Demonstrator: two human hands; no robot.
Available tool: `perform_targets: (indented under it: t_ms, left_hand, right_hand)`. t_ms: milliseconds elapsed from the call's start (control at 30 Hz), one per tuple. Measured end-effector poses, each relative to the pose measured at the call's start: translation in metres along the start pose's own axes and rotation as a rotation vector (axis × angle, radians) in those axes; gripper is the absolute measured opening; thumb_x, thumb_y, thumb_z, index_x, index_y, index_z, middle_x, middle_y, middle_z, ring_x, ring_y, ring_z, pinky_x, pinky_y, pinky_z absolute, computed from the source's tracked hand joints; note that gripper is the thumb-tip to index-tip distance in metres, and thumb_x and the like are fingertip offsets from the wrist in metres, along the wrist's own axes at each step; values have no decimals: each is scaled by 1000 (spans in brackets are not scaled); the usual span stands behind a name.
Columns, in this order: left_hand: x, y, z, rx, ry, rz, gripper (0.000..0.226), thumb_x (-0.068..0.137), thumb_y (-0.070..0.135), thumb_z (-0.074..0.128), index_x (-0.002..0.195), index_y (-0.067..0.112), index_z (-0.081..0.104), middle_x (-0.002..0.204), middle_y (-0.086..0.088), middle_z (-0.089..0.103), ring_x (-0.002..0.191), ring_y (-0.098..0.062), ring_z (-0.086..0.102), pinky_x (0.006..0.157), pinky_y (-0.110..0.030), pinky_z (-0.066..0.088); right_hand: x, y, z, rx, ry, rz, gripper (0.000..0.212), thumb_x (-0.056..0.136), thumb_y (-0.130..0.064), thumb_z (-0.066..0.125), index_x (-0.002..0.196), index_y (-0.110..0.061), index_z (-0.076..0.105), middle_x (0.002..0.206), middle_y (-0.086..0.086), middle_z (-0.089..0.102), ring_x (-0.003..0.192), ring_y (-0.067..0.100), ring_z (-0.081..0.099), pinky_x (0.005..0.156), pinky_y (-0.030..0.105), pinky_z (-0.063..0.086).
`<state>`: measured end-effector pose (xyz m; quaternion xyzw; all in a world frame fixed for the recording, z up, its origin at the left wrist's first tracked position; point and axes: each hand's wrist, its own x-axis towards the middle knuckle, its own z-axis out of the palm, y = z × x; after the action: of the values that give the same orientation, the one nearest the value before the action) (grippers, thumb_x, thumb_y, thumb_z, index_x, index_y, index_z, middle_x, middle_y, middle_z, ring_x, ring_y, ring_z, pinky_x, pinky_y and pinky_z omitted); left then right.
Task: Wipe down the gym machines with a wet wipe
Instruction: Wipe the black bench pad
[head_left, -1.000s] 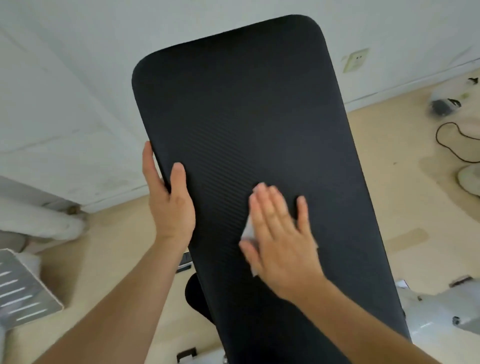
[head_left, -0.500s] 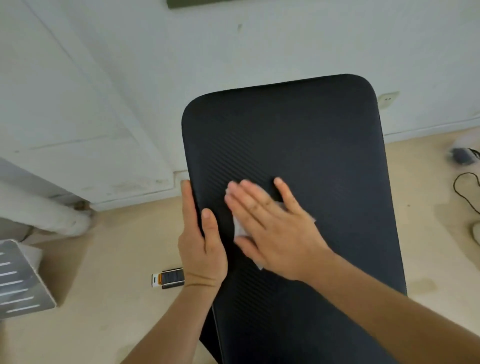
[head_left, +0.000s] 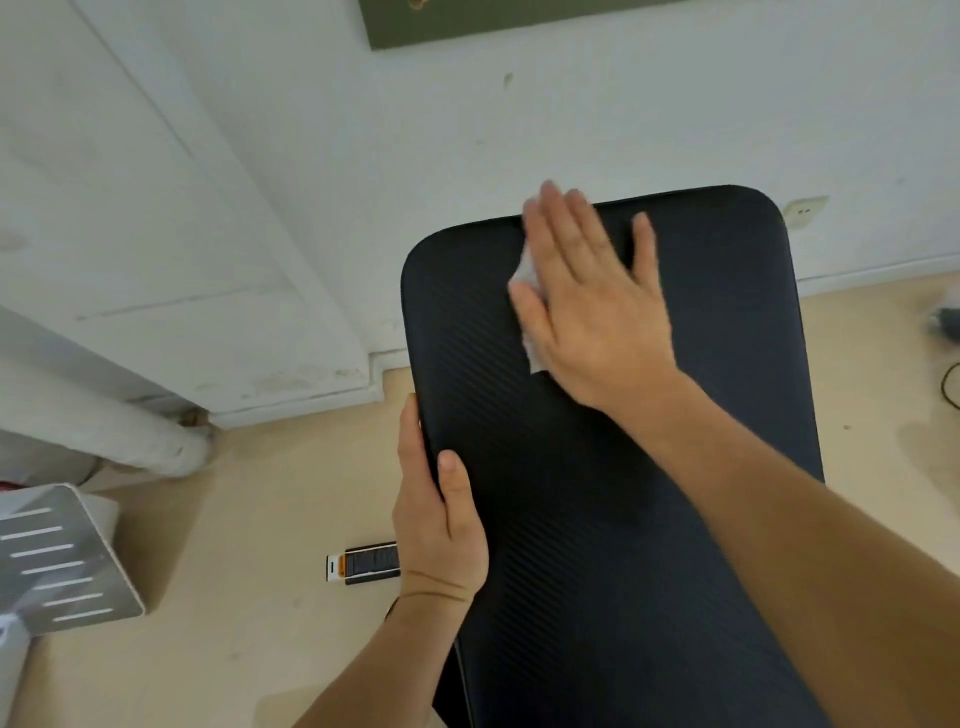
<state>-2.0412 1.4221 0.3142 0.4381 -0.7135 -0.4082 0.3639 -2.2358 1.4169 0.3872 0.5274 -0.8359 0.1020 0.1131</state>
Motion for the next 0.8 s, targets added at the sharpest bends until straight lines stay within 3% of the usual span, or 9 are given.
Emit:
perform_targets:
  t_ms: [133, 267, 367, 433, 533, 600, 667, 733, 800]
  left_hand:
    - [2, -4, 0, 16, 13, -6, 52, 96, 47, 23, 147, 43, 16, 135, 29, 46, 103, 13, 54, 80, -6, 41]
    - [1, -6, 0, 29, 28, -40, 50, 91, 55, 24, 141, 49, 20, 130, 12, 59, 98, -14, 63, 71, -26, 43]
    - [1, -4, -2, 36, 8, -18, 52, 92, 55, 23, 143, 49, 16, 139, 13, 51, 106, -5, 58, 78, -25, 45]
    - [2, -4, -1, 54, -19, 13, 51, 95, 50, 23, 145, 48, 15, 140, 19, 47, 107, 0, 57, 83, -22, 46]
    - [2, -3, 0, 28, -13, 19, 51, 96, 46, 23, 146, 45, 15, 135, 33, 41, 108, 13, 52, 85, -5, 40]
    - [1, -7, 0, 18, -8, 12, 51, 96, 47, 23, 147, 44, 16, 138, 22, 46, 108, 5, 54, 86, -10, 42]
    - [1, -7, 0, 12, 0, 3, 52, 95, 49, 24, 146, 43, 17, 141, 7, 48, 113, -9, 56, 88, -16, 43]
    - [1, -7, -2, 16, 2, -2, 52, 94, 57, 23, 145, 46, 16, 141, 4, 49, 114, -13, 56, 85, -12, 44]
    - [1, -4, -3, 21, -1, 1, 54, 92, 65, 21, 144, 50, 15, 140, 4, 49, 113, -13, 57, 84, -11, 45]
  right_hand:
    - [-19, 10, 1, 110, 57, 479, 63, 101, -42, 16, 154, -8, 9, 163, 9, 6, 150, 23, 3, 117, 58, 9]
    - [-22, -105, 14, 57, -40, -74, 65, 100, -44, 22, 155, -11, 9, 163, 7, 0, 150, 20, -2, 115, 62, 1]
    - [-6, -79, 5, 0, -61, -294, 59, 101, -47, 23, 154, -24, 17, 163, 0, 5, 150, 14, 2, 115, 62, -1]
    - [7, -20, 1, 11, -13, -92, 59, 101, -49, 19, 155, -27, 13, 163, 0, 7, 149, 14, 5, 116, 59, 0]
    - [18, 61, -7, 107, 44, 449, 64, 100, -48, 16, 155, -16, 12, 163, 6, 8, 150, 20, 6, 117, 60, 5]
    - [18, 48, -5, 79, 93, 596, 66, 99, -44, 15, 153, -6, 16, 161, 15, 12, 149, 27, 11, 116, 59, 13]
    - [4, -10, 6, 40, 102, 415, 64, 101, -41, 18, 152, -2, 16, 160, 18, 12, 149, 30, 10, 117, 56, 13]
    - [-26, -66, 11, 80, -16, 34, 66, 101, -43, 21, 154, -6, 10, 162, 12, 3, 150, 25, 1, 119, 54, 8]
    - [-38, -56, 7, 46, -81, -170, 67, 101, -48, 23, 155, -11, 9, 163, 6, 1, 150, 19, -2, 118, 55, 8]
